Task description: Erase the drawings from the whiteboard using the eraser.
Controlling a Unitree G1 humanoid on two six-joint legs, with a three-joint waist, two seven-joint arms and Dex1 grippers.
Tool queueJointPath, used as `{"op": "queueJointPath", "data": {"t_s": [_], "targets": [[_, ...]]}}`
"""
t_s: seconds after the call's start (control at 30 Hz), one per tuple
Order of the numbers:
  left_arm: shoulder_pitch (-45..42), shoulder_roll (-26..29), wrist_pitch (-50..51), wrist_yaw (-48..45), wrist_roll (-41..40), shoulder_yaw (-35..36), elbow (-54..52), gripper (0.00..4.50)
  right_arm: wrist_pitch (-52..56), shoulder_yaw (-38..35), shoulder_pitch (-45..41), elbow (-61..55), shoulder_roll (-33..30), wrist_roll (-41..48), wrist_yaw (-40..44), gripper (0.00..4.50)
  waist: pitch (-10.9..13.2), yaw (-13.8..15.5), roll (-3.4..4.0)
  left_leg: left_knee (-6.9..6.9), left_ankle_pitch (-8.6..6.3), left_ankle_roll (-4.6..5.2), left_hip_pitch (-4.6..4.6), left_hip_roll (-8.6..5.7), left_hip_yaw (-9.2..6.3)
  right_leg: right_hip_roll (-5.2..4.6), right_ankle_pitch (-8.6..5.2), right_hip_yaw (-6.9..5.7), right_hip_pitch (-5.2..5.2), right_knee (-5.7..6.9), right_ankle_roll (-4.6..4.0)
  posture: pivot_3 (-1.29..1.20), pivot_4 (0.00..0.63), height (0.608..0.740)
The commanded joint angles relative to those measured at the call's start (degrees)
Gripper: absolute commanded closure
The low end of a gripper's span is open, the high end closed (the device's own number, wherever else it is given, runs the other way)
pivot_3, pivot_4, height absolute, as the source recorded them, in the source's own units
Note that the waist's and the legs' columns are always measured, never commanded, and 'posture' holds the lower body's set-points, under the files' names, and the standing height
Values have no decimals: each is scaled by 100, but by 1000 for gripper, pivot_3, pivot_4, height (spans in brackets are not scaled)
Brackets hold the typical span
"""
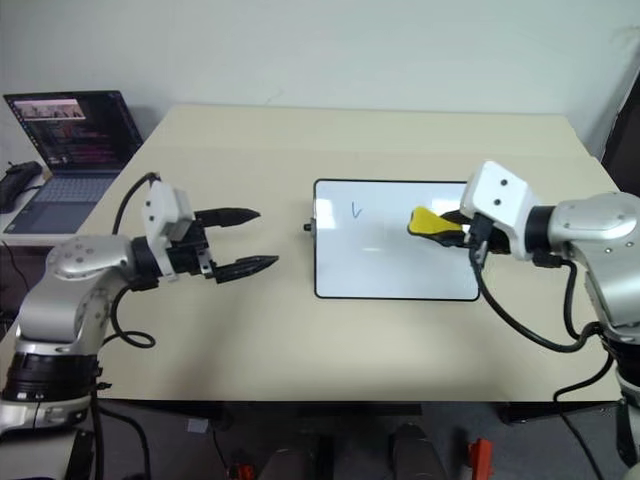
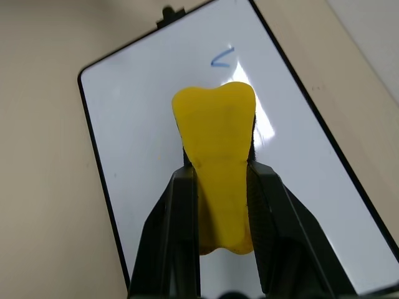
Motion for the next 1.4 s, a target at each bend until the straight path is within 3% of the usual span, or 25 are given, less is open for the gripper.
{"op": "queueJointPath", "data": {"t_s": [0.03, 1.0, 1.13, 1.4], "targets": [[-136, 105, -80, -41, -50, 140, -97, 0, -117, -135, 109, -189, -131, 159, 88, 3808, 0, 0, 0, 1, 0, 0, 0, 0, 1, 0, 0, 1, 0, 1, 0, 0, 150, 740], [-126, 153, -162, -151, 9, 129, 10, 0, -340, -37, -115, 156, -67, 75, -253, 3810, 0, 7, 0, 4, 0, 0, -1, -2, 1, -1, 0, 1, 1, 0, 0, 0, 150, 740], [-130, 132, -203, -138, 30, 100, 61, 0, -328, 96, -596, 327, 391, 77, -616, 3810, 0, -16, 0, 3, 0, -1, 2, 1, 1, 0, 0, 1, 1, 2, 0, 0, 150, 740], [-32, 85, -231, -89, 92, 37, 37, 0, -572, 1399, -1723, 1693, 2164, -937, -1702, 3810, 0, -106, 0, 5, 2, -2, 0, 0, 0, 2, 0, 11, -19, 27, -1, 0, 150, 740]]}}
